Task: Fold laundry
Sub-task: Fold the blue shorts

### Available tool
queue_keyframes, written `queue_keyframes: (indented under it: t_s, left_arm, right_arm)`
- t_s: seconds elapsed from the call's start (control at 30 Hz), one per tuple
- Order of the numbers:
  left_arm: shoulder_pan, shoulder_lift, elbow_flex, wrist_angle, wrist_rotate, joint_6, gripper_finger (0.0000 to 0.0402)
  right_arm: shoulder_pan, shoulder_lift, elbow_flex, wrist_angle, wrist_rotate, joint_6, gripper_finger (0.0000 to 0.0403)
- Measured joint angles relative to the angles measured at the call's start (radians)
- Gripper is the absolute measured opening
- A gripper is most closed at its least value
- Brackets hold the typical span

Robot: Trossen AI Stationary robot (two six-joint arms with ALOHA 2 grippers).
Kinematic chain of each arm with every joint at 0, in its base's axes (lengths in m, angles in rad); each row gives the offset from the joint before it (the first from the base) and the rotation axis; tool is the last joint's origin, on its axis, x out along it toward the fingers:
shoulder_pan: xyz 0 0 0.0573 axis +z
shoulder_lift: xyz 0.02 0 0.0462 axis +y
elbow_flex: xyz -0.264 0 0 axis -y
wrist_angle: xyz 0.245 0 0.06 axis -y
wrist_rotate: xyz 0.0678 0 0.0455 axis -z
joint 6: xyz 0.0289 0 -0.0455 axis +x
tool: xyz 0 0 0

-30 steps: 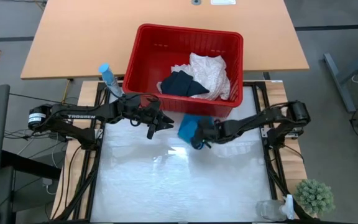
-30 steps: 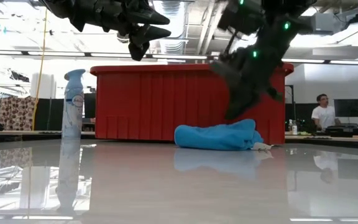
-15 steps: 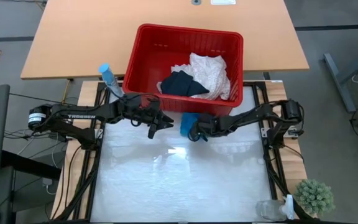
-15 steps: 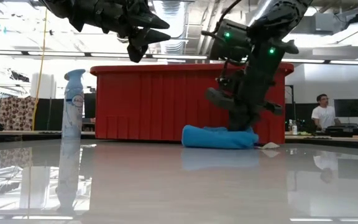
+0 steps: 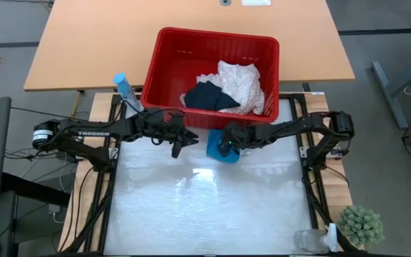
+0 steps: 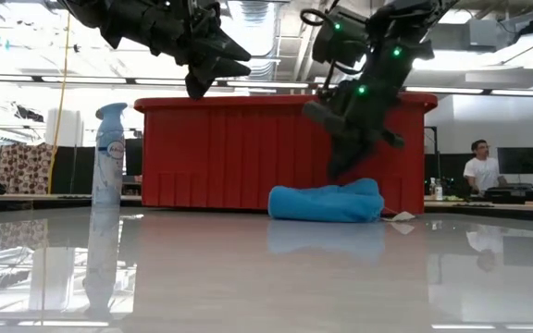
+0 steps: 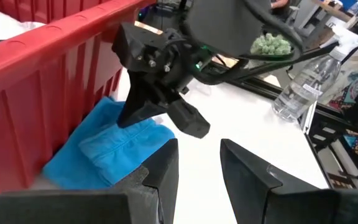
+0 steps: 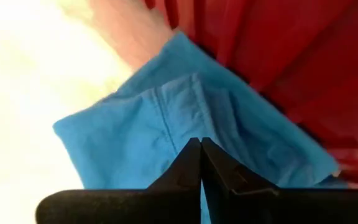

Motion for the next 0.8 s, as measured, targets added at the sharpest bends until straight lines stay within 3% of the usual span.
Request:
queue_keyframes:
  t_s: [0.23,0.6,0.8]
  left_arm:
    - [-0.002,0.000,0.000,0.000,0.000,0.005,0.0107]
    - [-0.001,0.000,-0.001,0.002,0.003,0.009,0.0107]
    - [-0.001,0.000,-0.001,0.003,0.011,-0.014,0.0107]
  right_arm:
    - [0.069,-0.008,0.062,-0.191,-0.007,0.111,0.0083]
    - [0.103,-0.011,0.091,-0.378,0.020,0.375,0.0227]
    - [0.060,-0.011,0.091,-0.400,0.023,0.388,0.0248]
